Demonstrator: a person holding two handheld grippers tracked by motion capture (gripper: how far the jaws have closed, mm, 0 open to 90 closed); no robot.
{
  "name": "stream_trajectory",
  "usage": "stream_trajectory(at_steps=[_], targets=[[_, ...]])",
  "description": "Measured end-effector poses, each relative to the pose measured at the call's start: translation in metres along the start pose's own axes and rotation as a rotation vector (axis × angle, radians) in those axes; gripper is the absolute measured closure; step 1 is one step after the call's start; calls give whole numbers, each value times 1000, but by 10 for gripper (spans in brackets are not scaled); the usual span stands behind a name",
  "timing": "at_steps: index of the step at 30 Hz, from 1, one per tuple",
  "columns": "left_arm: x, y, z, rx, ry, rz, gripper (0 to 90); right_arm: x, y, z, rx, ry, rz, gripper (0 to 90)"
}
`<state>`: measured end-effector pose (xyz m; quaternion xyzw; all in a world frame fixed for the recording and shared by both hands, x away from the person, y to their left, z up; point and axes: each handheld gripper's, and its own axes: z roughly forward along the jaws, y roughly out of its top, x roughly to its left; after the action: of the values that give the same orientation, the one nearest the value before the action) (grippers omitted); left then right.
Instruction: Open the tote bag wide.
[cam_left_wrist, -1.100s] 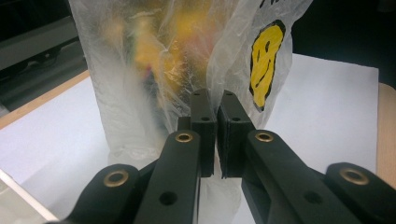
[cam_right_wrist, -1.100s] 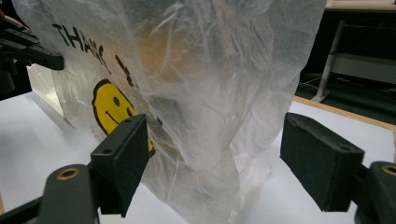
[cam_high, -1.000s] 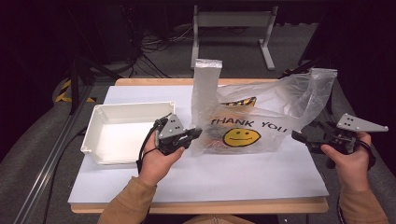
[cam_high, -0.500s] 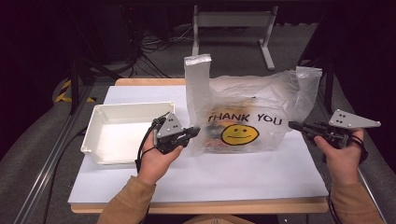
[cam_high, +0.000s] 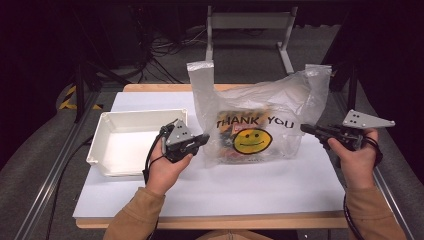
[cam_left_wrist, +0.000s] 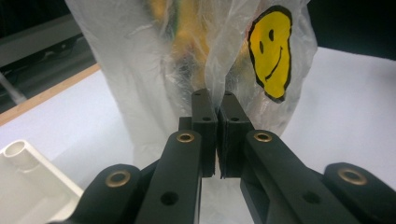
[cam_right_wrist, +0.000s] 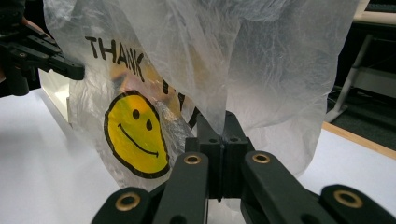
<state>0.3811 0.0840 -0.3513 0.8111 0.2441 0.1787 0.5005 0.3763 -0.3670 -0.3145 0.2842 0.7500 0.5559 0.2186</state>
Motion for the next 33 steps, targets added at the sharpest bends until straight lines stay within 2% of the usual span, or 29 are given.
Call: stream_trajectory(at_steps=[5, 15, 22, 28, 33], targets=[[3, -6, 5, 21, 0, -19, 871, -4, -4, 8, 11, -7, 12, 899], [6, -14, 16, 67, 7, -22, 873, -12, -21, 21, 51, -17, 58, 900], [9, -22, 21, 104, 17, -30, 873, -13, -31, 29, 82, -6, 65, 900], [11, -27, 24, 118, 17, -39, 875, -16, -40, 30, 108, -7, 78, 900], [10, -31, 30, 157, 20, -36, 879, -23, -51, 29, 130, -17, 114, 900]])
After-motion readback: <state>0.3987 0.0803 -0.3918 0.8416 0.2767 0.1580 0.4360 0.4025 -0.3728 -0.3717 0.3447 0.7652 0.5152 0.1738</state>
